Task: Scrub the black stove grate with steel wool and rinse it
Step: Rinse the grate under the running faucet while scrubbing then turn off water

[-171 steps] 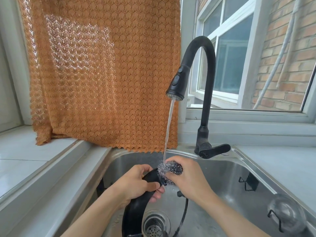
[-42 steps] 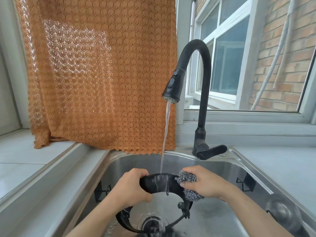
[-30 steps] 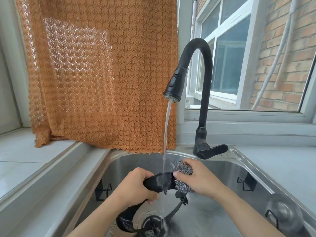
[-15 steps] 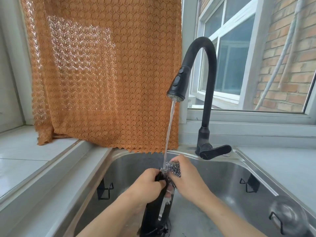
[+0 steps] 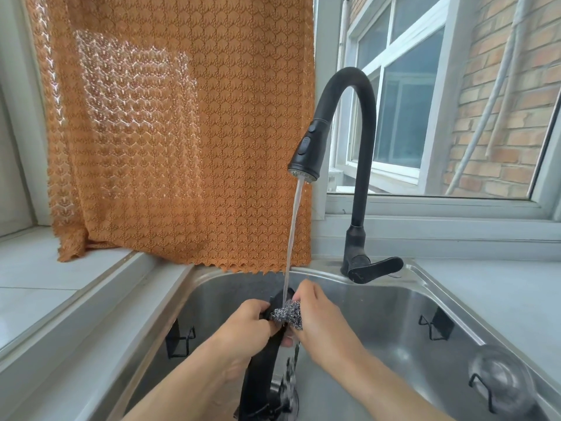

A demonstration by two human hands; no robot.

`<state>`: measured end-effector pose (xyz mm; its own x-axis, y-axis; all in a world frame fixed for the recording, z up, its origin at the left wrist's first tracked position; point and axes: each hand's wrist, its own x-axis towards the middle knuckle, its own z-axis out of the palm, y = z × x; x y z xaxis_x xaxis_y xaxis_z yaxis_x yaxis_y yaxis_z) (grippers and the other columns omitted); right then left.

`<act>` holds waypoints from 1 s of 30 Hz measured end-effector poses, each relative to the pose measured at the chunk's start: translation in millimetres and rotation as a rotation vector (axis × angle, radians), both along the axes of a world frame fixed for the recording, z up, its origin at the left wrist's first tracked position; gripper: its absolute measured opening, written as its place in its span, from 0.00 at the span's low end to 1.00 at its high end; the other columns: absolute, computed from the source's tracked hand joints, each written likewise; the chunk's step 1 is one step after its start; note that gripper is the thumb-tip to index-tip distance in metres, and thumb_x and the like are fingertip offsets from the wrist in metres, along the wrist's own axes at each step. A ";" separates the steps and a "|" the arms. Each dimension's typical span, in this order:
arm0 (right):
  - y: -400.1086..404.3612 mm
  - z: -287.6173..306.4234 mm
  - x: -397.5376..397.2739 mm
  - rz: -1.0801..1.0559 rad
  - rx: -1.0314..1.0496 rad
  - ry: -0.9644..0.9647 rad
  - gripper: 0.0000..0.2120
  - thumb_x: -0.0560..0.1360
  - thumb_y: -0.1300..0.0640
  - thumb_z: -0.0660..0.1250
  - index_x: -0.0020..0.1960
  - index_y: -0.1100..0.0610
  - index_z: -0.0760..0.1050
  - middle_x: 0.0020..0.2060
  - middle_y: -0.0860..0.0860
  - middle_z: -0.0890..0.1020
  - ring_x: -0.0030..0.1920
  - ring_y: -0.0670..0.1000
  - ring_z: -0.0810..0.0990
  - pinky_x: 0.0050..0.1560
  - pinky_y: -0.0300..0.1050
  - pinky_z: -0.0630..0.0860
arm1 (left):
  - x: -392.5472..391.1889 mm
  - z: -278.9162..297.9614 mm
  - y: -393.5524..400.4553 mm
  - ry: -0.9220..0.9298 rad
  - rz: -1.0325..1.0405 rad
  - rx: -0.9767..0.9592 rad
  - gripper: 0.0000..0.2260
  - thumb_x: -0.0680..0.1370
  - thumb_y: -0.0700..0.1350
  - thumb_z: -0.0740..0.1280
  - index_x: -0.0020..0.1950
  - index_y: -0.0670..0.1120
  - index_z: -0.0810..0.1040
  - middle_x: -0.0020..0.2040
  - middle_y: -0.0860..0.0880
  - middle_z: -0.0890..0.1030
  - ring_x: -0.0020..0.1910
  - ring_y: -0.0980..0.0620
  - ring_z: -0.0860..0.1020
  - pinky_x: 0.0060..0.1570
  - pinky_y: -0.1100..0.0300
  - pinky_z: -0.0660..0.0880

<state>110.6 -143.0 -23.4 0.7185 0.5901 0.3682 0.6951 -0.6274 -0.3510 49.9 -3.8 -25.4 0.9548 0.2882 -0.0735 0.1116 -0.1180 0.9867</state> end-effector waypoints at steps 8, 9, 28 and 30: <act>-19.7 12.2 9.1 -0.008 0.029 0.201 0.15 0.69 0.57 0.75 0.50 0.46 0.72 0.48 0.42 0.79 0.47 0.45 0.79 0.48 0.46 0.77 | 0.6 3.0 7.1 0.074 0.093 -0.173 0.08 0.82 0.30 0.60 0.58 0.31 0.77 0.42 0.38 0.85 0.38 0.45 0.85 0.40 0.53 0.83; -24.7 12.4 12.3 -0.025 0.087 0.288 0.14 0.69 0.56 0.76 0.51 0.47 0.75 0.47 0.41 0.81 0.45 0.43 0.80 0.48 0.45 0.78 | 1.3 2.2 10.2 0.088 0.115 -0.200 0.09 0.82 0.30 0.60 0.61 0.31 0.76 0.43 0.37 0.84 0.39 0.44 0.84 0.42 0.51 0.84; -11.5 3.7 17.2 -0.053 0.498 0.316 0.11 0.73 0.55 0.77 0.49 0.47 0.77 0.42 0.43 0.84 0.39 0.38 0.81 0.37 0.26 0.71 | -6.9 14.1 -5.5 0.073 -0.050 0.119 0.10 0.85 0.36 0.57 0.50 0.38 0.77 0.35 0.42 0.83 0.30 0.46 0.77 0.37 0.57 0.76; -9.4 2.0 16.4 -0.023 0.468 0.262 0.12 0.69 0.59 0.80 0.45 0.46 0.80 0.39 0.40 0.84 0.42 0.34 0.80 0.40 0.25 0.71 | -6.7 14.3 -3.4 0.057 -0.037 0.130 0.11 0.86 0.36 0.56 0.51 0.37 0.76 0.35 0.42 0.83 0.30 0.46 0.77 0.36 0.57 0.76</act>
<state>126.9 -152.4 -21.4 0.8322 0.3890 0.3951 0.5349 -0.3760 -0.7566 43.2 -7.2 -11.1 0.9603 0.2633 -0.0922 0.1602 -0.2499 0.9549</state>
